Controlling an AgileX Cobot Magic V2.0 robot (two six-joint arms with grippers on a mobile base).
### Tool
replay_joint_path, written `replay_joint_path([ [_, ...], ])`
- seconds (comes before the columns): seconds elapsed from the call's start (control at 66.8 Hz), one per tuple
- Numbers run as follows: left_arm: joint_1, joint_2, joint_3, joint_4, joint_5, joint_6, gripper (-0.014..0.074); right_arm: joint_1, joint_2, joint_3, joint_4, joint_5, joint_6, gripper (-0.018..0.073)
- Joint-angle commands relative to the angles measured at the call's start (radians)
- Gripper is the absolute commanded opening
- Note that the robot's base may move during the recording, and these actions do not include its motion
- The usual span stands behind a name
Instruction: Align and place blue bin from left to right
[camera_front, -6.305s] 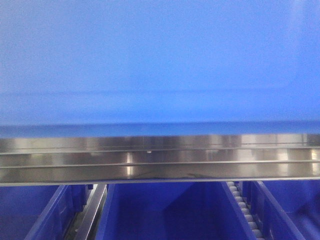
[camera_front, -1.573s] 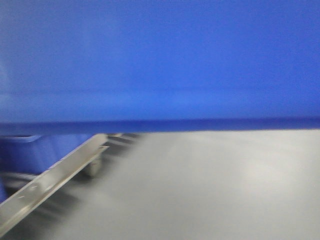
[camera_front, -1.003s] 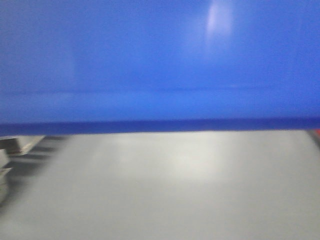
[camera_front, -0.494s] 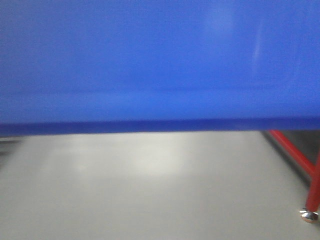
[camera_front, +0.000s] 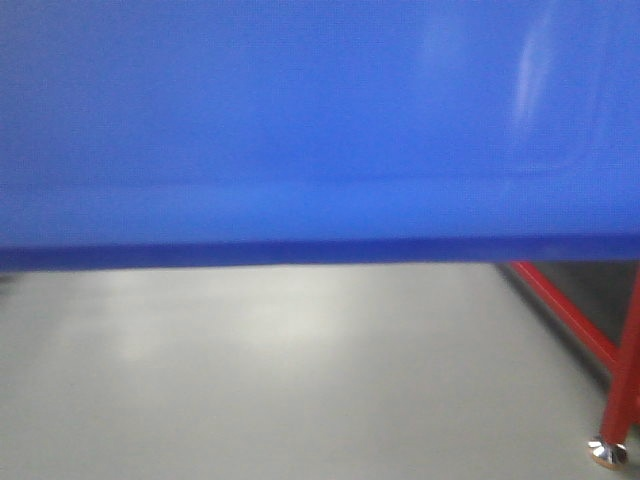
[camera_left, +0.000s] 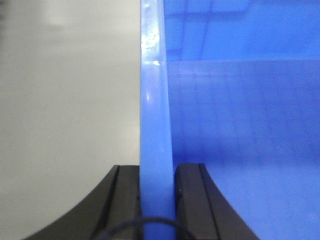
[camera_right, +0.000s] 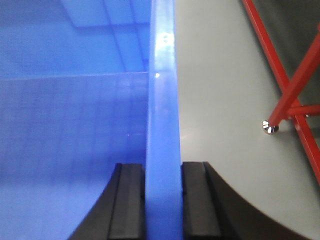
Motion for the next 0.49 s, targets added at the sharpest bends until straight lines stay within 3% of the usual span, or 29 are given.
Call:
replay_joint_path([
  [0.0,-0.013,-0.009,-0.009,0.021,-0.074,0.004,-0.0111,0.008,-0.012,-0.011,-0.042,-0.099,-0.003,-0.0070],
  [0.479,-0.013,-0.009,-0.009,0.021,-0.074,0.004,-0.0111,0.008,-0.012,-0.011,-0.042,-0.099,-0.003,-0.0070],
])
